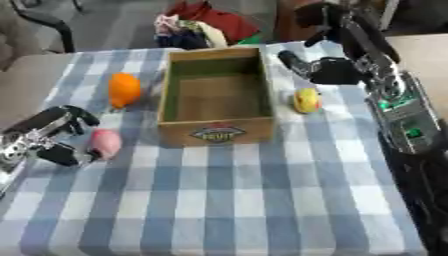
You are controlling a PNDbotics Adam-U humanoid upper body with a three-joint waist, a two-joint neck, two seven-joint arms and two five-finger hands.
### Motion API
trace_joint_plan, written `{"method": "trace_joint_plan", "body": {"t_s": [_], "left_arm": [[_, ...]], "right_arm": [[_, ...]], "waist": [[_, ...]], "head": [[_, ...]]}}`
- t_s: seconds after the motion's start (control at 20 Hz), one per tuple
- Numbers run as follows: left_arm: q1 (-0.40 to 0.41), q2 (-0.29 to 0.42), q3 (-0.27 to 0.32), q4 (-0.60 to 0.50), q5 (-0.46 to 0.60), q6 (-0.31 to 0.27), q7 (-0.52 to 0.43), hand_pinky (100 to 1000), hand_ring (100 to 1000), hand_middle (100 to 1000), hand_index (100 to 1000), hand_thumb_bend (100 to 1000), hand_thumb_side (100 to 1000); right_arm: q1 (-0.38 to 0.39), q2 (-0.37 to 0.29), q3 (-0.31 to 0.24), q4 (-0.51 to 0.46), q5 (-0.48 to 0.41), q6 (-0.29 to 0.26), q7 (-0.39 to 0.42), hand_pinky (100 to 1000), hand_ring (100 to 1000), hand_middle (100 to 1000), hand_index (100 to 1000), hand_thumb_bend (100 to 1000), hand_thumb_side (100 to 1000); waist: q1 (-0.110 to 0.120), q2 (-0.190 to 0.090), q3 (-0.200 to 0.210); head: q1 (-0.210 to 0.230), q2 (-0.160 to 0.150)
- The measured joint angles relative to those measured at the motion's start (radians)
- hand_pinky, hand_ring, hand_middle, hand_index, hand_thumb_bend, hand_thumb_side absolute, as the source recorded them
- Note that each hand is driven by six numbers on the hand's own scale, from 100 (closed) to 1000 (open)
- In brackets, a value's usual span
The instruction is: Pick up objects on the table and place them in the box.
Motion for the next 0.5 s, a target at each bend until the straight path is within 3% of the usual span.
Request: {"method": "trace_joint_plan", "body": {"t_s": [0.15, 0.3, 0.5], "left_arm": [[-0.004, -0.009, -0.006, 0.016, 0.016, -0.009, 0.008, 642, 516, 542, 660, 368, 100], [-0.011, -0.012, -0.006, 0.028, 0.037, -0.014, 0.035, 598, 435, 440, 548, 236, 100], [-0.018, -0.019, 0.007, 0.030, 0.052, 0.009, 0.141, 578, 382, 376, 486, 165, 100]], "right_arm": [[0.000, 0.000, 0.000, 0.000, 0.000, -0.001, 0.001, 631, 805, 709, 814, 426, 216], [0.000, 0.000, 0.000, 0.000, 0.000, -0.001, 0.002, 631, 805, 707, 813, 426, 216], [0.000, 0.001, 0.000, 0.000, 0.000, -0.002, 0.003, 631, 805, 701, 812, 426, 217]], "waist": [[0.000, 0.000, 0.000], [-0.001, 0.000, 0.000], [-0.003, 0.000, -0.001]], "head": [[0.001, 0.000], [0.002, 0.000], [0.004, 0.000]]}}
